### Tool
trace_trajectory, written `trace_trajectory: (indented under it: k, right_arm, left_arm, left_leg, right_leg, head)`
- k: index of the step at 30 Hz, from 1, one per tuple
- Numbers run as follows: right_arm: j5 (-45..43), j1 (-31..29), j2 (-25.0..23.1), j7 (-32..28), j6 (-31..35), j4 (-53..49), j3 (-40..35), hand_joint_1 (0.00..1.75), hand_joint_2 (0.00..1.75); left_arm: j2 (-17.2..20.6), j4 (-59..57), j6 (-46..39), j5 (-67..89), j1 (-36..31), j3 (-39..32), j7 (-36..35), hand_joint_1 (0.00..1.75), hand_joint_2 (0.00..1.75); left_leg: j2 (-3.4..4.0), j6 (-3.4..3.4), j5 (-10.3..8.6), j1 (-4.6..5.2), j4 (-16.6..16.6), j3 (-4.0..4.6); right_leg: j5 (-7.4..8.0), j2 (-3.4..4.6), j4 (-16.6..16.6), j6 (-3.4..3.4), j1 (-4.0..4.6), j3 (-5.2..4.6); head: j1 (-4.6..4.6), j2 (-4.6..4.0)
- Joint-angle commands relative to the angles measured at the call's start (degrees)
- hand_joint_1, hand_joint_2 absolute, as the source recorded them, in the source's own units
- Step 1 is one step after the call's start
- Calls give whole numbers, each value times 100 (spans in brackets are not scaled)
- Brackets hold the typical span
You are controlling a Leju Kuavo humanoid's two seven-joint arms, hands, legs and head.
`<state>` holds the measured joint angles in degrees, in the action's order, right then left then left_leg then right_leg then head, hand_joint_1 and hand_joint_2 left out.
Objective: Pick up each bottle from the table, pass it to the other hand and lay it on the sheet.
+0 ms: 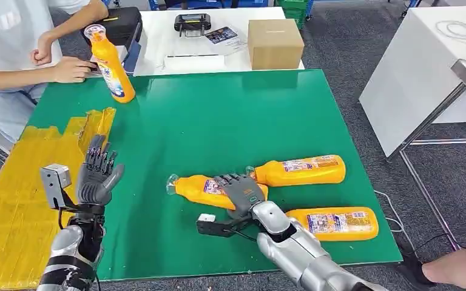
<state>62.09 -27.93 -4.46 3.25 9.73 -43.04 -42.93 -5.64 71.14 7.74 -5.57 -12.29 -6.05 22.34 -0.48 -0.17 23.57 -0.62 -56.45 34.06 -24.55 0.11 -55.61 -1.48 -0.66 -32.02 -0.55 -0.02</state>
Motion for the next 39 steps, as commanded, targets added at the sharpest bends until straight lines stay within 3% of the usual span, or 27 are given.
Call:
trace_trajectory:
  k: [1, 5, 11, 14, 21, 25, 31, 39]
  right_arm:
    - [-1095, 374, -107, -705, 528, -520, 760, 175, 175]
    - [-1551, 831, -108, -875, 966, -1568, 1191, 175, 175]
    - [-1545, 851, -87, -874, 963, -1631, 1195, 175, 175]
    - [-2028, 1189, -236, -1339, 1455, -2162, 1634, 175, 175]
    - [-2208, 1350, -301, -1526, 1646, -2406, 1821, 175, 175]
    - [-2428, 1533, -363, -1817, 1838, -2668, 2055, 175, 175]
    - [-2900, 1361, -560, -2419, 1849, -2229, 2492, 175, 175]
    - [-2891, 984, -754, -2632, 1727, -1455, 2453, 175, 175]
  left_arm:
    - [-28, -248, -38, 17, -168, -50, -16, 0, 175]
    - [-26, -81, -46, 16, -72, 23, -11, 0, 175]
    - [-29, -69, -48, 16, -69, 31, -12, 0, 175]
    - [-2, -50, -40, 11, -55, 126, -2, 0, 175]
    - [0, -11, -34, 4, -28, 215, -8, 0, 175]
    - [125, 151, 769, -218, 82, 686, -49, 0, 175]
    - [104, 388, 801, -130, -204, 1509, -102, 0, 175]
    - [103, 339, 958, -235, -356, 1896, -102, 0, 175]
  left_leg:
    - [-9, 2, 5, -6, 3, -16]
    - [-4, 0, 3, -2, 2, -6]
    - [-5, 0, 6, -2, 0, -2]
    - [-5, 2, 7, -1, -1, 16]
    - [-7, 1, 3, -1, 2, 26]
    - [-10, 1, 13, -4, -2, 15]
    - [-22, 3, 11, -4, -8, 22]
    - [0, 1, 5, -2, 0, 25]
  right_leg:
    - [-7, -14, 9, 7, 8, 24]
    - [-5, -7, 2, 5, 3, 9]
    - [-7, -7, -1, 5, 2, 5]
    - [-8, -7, 1, 2, 2, -9]
    - [-4, -8, 2, 2, 2, -18]
    - [-13, -12, 2, 5, 5, -4]
    - [-15, -24, -2, 4, 5, -6]
    - [-1, 0, 3, 4, 1, -18]
  head:
    - [0, 0]
    - [2, 0]
    - [2, 0]
    - [2, 0]
    - [0, 0]
    - [-2, 0]
    - [0, 0]
    - [0, 0]
